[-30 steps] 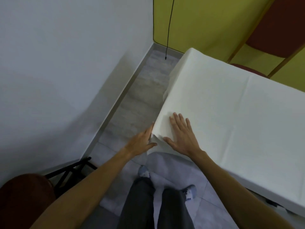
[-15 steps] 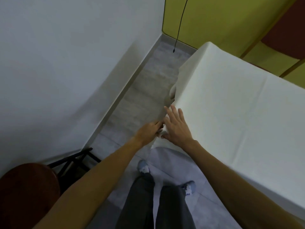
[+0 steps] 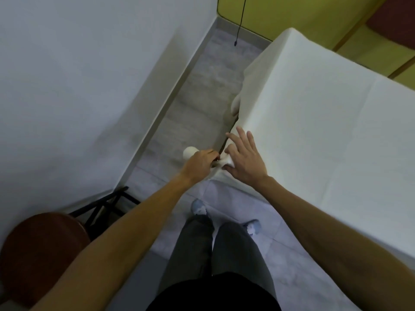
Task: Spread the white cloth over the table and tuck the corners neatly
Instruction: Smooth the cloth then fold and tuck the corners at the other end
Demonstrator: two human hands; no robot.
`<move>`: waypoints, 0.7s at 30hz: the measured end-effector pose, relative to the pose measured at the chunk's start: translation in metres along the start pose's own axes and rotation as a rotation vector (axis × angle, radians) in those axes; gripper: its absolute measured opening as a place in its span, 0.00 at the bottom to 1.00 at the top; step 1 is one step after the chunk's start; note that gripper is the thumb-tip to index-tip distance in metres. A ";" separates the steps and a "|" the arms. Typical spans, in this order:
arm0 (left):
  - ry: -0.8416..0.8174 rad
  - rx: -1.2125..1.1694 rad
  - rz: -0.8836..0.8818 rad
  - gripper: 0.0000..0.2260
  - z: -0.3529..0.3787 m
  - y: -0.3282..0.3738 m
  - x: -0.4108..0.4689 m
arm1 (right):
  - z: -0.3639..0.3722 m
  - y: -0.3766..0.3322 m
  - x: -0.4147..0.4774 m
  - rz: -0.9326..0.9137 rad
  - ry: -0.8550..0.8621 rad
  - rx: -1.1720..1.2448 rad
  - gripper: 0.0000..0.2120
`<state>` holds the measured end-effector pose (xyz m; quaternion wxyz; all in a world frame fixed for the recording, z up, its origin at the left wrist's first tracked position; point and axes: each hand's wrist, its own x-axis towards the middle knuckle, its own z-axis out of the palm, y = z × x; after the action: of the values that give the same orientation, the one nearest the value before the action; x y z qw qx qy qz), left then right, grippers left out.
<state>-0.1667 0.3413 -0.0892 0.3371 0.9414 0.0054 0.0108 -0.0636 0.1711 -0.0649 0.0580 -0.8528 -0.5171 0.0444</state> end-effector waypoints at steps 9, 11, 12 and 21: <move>0.165 -0.082 -0.101 0.15 0.002 0.008 -0.020 | -0.002 0.001 -0.001 -0.011 0.037 0.045 0.19; 0.183 -0.014 -0.044 0.15 0.003 0.005 -0.025 | -0.002 0.001 -0.002 -0.024 0.049 0.067 0.18; 0.171 0.009 -0.026 0.13 0.004 0.004 -0.027 | -0.003 0.001 -0.002 -0.026 0.049 0.068 0.18; 0.209 0.187 0.020 0.12 0.018 0.016 -0.034 | -0.007 0.001 -0.002 -0.020 -0.006 0.083 0.19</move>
<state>-0.2004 0.3168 -0.0935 0.2455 0.9624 0.0321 0.1116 -0.0626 0.1685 -0.0577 0.0922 -0.8444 -0.5233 0.0675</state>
